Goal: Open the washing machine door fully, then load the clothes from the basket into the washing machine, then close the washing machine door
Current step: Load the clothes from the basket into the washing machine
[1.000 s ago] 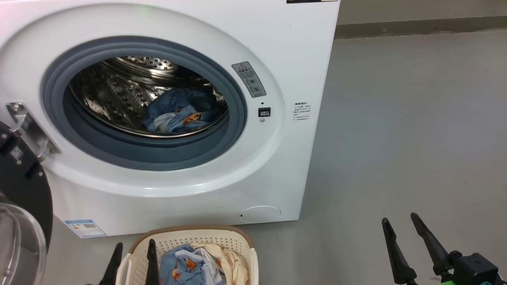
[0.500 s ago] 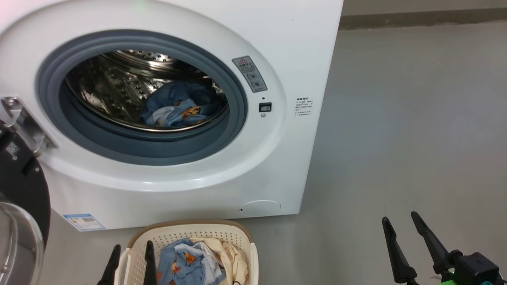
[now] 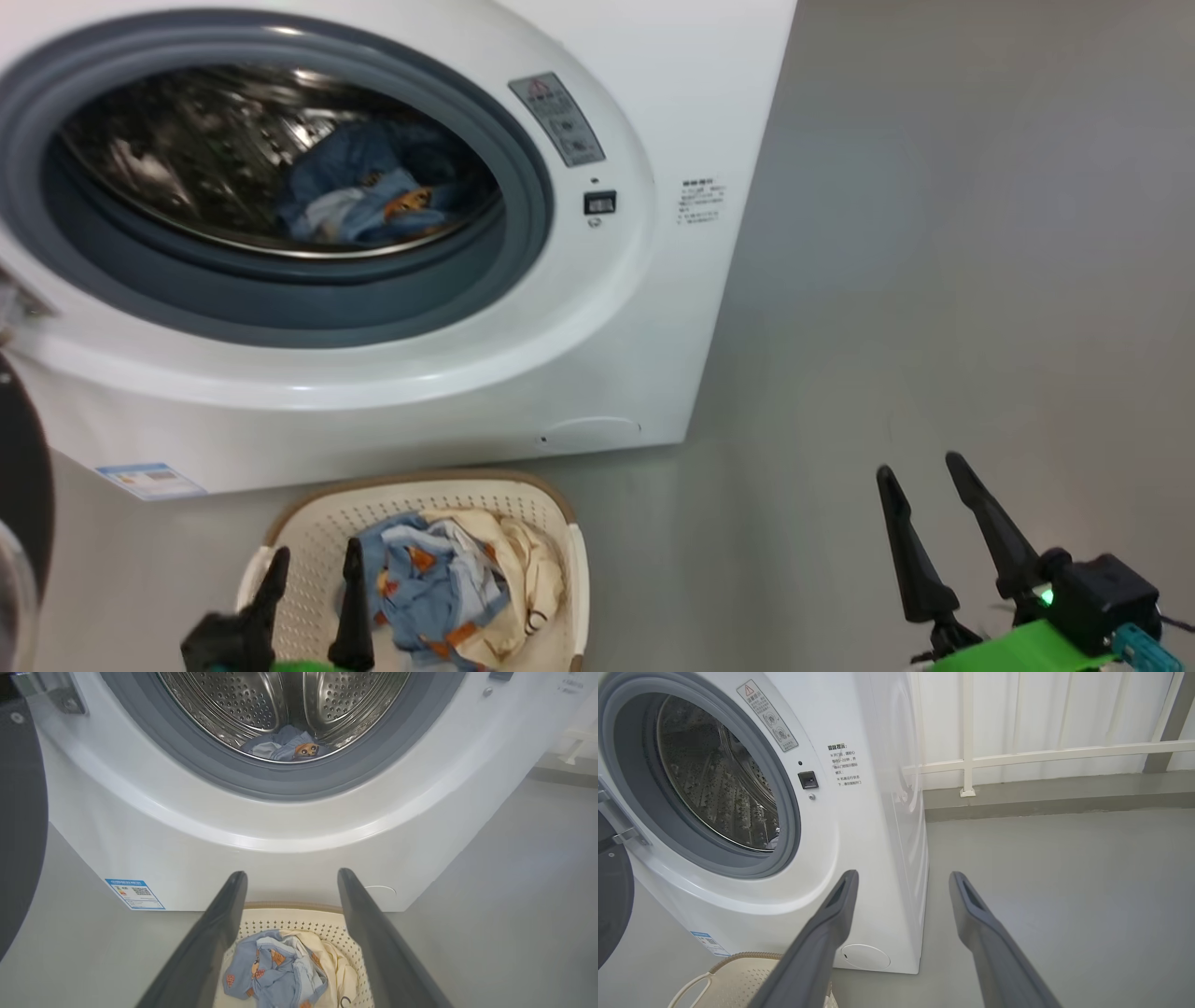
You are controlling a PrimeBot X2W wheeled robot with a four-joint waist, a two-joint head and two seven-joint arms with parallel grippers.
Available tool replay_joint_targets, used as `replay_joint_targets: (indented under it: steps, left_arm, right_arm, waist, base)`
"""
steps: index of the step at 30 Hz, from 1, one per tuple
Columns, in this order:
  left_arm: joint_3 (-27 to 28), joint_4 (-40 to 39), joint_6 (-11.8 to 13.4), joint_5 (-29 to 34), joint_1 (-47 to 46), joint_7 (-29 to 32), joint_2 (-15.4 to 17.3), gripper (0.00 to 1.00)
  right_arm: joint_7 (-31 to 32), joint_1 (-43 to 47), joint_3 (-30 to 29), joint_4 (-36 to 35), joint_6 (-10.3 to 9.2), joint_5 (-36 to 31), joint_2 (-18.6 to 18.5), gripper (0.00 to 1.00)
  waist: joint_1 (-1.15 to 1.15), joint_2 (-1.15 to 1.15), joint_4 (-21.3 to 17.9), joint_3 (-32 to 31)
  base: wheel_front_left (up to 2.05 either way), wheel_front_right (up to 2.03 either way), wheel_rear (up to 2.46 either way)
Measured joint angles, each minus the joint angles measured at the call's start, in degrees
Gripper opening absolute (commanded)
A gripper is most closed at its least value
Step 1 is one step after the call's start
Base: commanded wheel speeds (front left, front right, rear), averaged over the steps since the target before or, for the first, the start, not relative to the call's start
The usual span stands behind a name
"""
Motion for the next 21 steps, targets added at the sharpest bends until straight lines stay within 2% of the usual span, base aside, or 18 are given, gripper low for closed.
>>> replay_joint_targets:
  steps: [8,21]
  left_arm:
    - [0.59,8.32,-2.7,-3.83,-7.06,5.36,0.43,1.0]
    - [0.4,19.07,-4.36,-5.69,-18.06,12.78,2.23,1.0]
  right_arm:
    - [0.0,-3.74,1.26,0.01,0.0,0.0,1.38,1.0]
    - [0.0,-9.67,2.71,0.13,0.0,0.0,2.01,1.0]
  waist:
    - [0.0,0.0,-2.43,5.41]
    - [0.0,0.0,-5.53,14.47]
  base:
    - [0.0,0.0,0.0]
    - [0.0,0.0,0.0]
